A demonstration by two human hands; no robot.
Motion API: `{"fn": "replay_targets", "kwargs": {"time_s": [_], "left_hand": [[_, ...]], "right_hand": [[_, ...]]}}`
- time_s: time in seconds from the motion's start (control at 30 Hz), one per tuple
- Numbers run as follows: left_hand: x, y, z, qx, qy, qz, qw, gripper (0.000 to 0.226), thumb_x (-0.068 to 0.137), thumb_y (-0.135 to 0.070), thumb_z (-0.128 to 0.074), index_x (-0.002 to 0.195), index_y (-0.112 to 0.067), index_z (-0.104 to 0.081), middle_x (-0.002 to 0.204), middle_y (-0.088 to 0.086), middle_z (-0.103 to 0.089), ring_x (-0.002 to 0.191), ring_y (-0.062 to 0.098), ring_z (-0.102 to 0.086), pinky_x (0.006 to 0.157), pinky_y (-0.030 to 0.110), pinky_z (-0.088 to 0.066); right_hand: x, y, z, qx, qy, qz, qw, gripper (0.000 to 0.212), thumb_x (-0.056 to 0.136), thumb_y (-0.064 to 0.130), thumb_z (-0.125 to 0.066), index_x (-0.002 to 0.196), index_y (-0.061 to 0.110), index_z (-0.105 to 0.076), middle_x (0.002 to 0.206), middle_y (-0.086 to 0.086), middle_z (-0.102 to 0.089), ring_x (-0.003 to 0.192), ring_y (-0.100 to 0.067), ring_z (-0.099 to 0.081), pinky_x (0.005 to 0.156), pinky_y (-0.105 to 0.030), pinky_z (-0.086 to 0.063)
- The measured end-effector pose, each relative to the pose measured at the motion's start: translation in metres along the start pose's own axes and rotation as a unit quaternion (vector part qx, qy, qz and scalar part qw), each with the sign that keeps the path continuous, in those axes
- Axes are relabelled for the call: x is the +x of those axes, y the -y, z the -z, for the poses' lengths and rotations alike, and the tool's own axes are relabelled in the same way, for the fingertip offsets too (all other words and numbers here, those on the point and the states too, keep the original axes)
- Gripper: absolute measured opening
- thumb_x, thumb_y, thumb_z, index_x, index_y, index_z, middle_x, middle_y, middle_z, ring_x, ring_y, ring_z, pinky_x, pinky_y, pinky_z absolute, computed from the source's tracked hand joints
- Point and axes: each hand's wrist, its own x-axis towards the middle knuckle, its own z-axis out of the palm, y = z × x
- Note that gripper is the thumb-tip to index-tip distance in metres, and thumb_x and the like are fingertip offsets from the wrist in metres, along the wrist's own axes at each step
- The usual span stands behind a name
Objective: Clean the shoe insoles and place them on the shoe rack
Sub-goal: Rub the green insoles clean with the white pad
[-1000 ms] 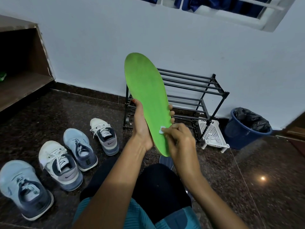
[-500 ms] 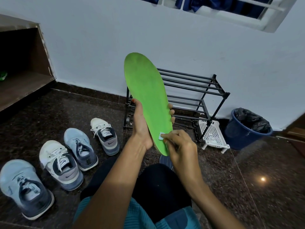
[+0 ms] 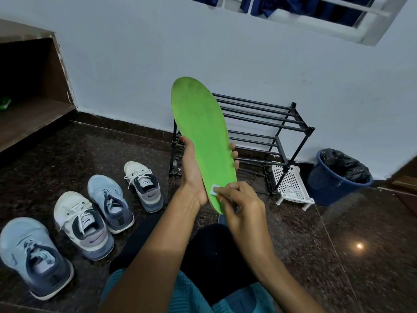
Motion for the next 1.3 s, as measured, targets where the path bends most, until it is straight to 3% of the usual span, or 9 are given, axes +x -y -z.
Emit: {"fn": "replay_targets", "kwargs": {"time_s": [0.13, 0.3, 0.53, 0.67, 0.77, 0.9, 0.97, 1.1, 1.3], "left_hand": [[0.0, 0.002, -0.001, 0.011, 0.008, 0.006, 1.0, 0.094, 0.086, -0.077, -0.009, 0.102, -0.001, -0.063, 0.086, 0.012, -0.066, 0.071, 0.021, -0.063, 0.067, 0.03, -0.054], [0.002, 0.003, 0.001, 0.034, 0.0, 0.003, 0.999, 0.09, 0.089, -0.073, -0.011, 0.1, -0.002, -0.066, 0.086, 0.013, -0.068, 0.073, 0.021, -0.065, 0.07, 0.031, -0.056], [0.0, 0.002, -0.007, 0.108, -0.004, 0.029, 0.994, 0.068, 0.075, -0.06, -0.043, 0.115, -0.008, -0.058, 0.107, 0.015, -0.07, 0.1, 0.023, -0.067, 0.084, 0.034, -0.057], [-0.003, 0.005, -0.01, 0.152, 0.0, 0.042, 0.987, 0.054, 0.075, -0.052, -0.049, 0.102, -0.008, -0.064, 0.097, 0.008, -0.071, 0.084, 0.019, -0.069, 0.079, 0.032, -0.056], [-0.003, 0.006, -0.008, 0.133, -0.012, 0.034, 0.99, 0.061, 0.09, -0.056, -0.035, 0.088, -0.008, -0.072, 0.087, 0.008, -0.07, 0.072, 0.018, -0.068, 0.069, 0.03, -0.056], [-0.003, 0.007, -0.005, 0.09, 0.009, 0.029, 0.995, 0.087, 0.093, -0.066, -0.013, 0.071, -0.012, -0.078, 0.076, 0.007, -0.071, 0.067, 0.017, -0.068, 0.064, 0.027, -0.056], [-0.002, 0.007, -0.005, 0.073, 0.012, 0.03, 0.997, 0.088, 0.092, -0.068, -0.013, 0.076, -0.011, -0.077, 0.078, 0.007, -0.07, 0.068, 0.018, -0.067, 0.065, 0.027, -0.055], [0.0, 0.005, -0.003, 0.011, 0.013, 0.017, 1.0, 0.079, 0.091, -0.069, -0.019, 0.102, -0.004, -0.064, 0.085, 0.01, -0.066, 0.068, 0.019, -0.06, 0.064, 0.029, -0.053], [-0.001, 0.007, -0.003, 0.014, 0.03, 0.007, 0.999, 0.08, 0.091, -0.069, -0.017, 0.106, -0.004, -0.06, 0.086, 0.01, -0.065, 0.067, 0.019, -0.058, 0.061, 0.029, -0.051]], "right_hand": [[0.014, -0.008, 0.005, -0.084, -0.046, 0.013, 0.995, 0.021, 0.079, 0.008, -0.058, 0.094, 0.013, -0.072, 0.084, 0.003, -0.056, 0.078, -0.015, -0.051, 0.069, -0.026, -0.041], [0.028, -0.012, 0.003, -0.067, -0.076, -0.015, 0.995, 0.019, 0.078, -0.004, -0.063, 0.092, 0.006, -0.072, 0.084, 0.001, -0.052, 0.08, -0.021, -0.051, 0.074, 0.002, -0.03], [0.034, -0.018, 0.005, -0.074, -0.103, -0.017, 0.992, 0.021, 0.076, -0.008, -0.065, 0.091, 0.004, -0.072, 0.08, -0.006, -0.059, 0.074, -0.023, -0.055, 0.071, -0.001, -0.032], [0.038, -0.016, 0.007, -0.057, -0.099, -0.017, 0.993, 0.018, 0.079, -0.006, -0.063, 0.093, 0.003, -0.071, 0.078, -0.006, -0.057, 0.073, -0.022, -0.055, 0.067, -0.013, -0.037], [0.037, -0.014, 0.006, -0.06, -0.075, -0.021, 0.995, 0.019, 0.081, -0.001, -0.064, 0.097, 0.005, -0.07, 0.083, 0.002, -0.053, 0.078, -0.019, -0.052, 0.068, -0.009, -0.036], [0.035, -0.013, 0.005, -0.088, -0.074, -0.009, 0.993, 0.016, 0.08, 0.007, -0.066, 0.095, 0.008, -0.071, 0.091, 0.001, -0.057, 0.085, -0.012, -0.044, 0.075, -0.022, -0.035], [0.037, -0.012, 0.004, -0.091, -0.071, 0.003, 0.993, 0.015, 0.08, 0.009, -0.062, 0.089, 0.008, -0.073, 0.087, -0.003, -0.061, 0.081, -0.015, -0.048, 0.073, -0.025, -0.037], [0.03, -0.006, 0.003, -0.037, -0.011, 0.04, 0.998, 0.015, 0.074, 0.006, -0.061, 0.081, 0.007, -0.073, 0.079, -0.004, -0.065, 0.075, -0.014, -0.053, 0.073, -0.008, -0.034], [0.025, -0.004, 0.011, -0.003, 0.027, 0.037, 0.999, 0.014, 0.072, 0.005, -0.061, 0.078, 0.01, -0.073, 0.077, 0.0, -0.065, 0.075, -0.009, -0.053, 0.071, -0.009, -0.037]]}}
